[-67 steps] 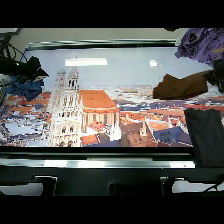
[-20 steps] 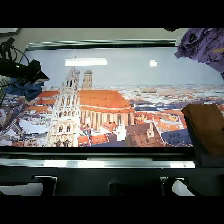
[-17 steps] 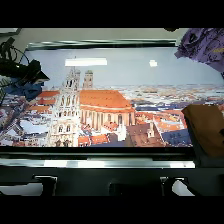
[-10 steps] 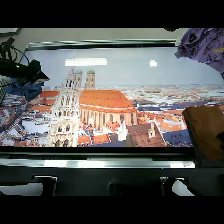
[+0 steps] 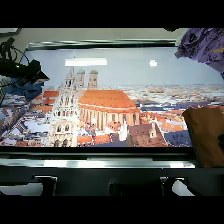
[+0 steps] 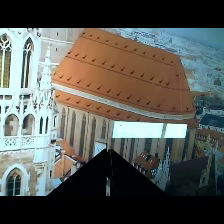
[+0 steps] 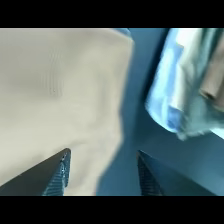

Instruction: Fold the clothes and pants, and hang the long-sleeved shirts on hangers.

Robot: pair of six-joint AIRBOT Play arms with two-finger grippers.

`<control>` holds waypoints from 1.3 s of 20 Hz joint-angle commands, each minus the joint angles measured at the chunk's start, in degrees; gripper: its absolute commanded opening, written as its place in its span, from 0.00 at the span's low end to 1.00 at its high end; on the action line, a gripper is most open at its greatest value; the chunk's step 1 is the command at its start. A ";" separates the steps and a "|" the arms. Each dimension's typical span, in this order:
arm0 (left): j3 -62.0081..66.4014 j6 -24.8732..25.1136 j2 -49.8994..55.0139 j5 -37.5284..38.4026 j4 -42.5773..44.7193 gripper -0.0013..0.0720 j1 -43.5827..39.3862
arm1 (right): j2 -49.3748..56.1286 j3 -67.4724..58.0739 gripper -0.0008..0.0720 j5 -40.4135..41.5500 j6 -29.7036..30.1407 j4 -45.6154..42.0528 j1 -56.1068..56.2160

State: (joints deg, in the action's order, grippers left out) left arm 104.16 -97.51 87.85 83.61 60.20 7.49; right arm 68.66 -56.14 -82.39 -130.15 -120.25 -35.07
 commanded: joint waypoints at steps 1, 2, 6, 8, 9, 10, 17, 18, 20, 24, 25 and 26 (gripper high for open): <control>0.02 0.00 -0.09 -0.02 0.02 0.04 0.04 | -0.04 -8.39 0.60 5.90 8.41 9.51 0.04; 0.02 0.00 -0.31 0.00 0.02 0.04 0.07 | -0.04 -12.41 0.38 9.18 10.84 16.37 0.04; 0.02 0.02 -2.82 1.42 0.31 0.04 0.07 | -0.04 -21.59 0.16 17.35 21.62 37.24 7.82; 0.00 0.33 -5.16 2.89 1.99 0.04 0.04 | -0.02 -22.03 0.05 17.42 25.11 40.61 17.25; 0.00 1.22 -6.71 3.41 3.43 0.04 0.04 | -0.02 -21.99 0.05 17.53 25.49 40.81 22.99; -0.37 2.16 -8.48 3.50 4.87 0.04 -0.11 | -0.02 -21.99 0.05 17.99 25.75 40.59 28.63; -16.68 6.29 -24.37 -1.29 12.41 0.04 -4.42 | -0.02 -21.99 0.05 20.81 25.77 35.06 61.83; -18.01 6.32 -25.46 -2.58 12.48 0.04 -4.72 | -0.02 -21.99 0.05 21.05 25.77 34.34 64.32; -18.45 6.25 -25.90 -3.13 12.48 0.04 -4.70 | -0.02 -21.99 0.05 21.88 25.81 33.42 66.88; -18.45 6.05 -25.79 -1.16 12.46 0.04 -4.70 | -0.04 -21.99 0.06 22.36 25.83 32.44 66.93; -18.45 6.05 -25.73 -1.14 12.46 0.04 -4.70 | -0.04 -21.99 0.06 22.21 25.83 32.46 66.93; -18.45 6.05 -25.73 -1.14 12.46 0.04 -4.70 | -0.04 -21.99 0.06 22.47 25.83 32.52 66.93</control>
State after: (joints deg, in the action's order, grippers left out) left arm 86.13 -91.46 62.48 82.21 72.49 2.90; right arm 68.66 -78.06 -60.40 -104.33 -87.00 30.89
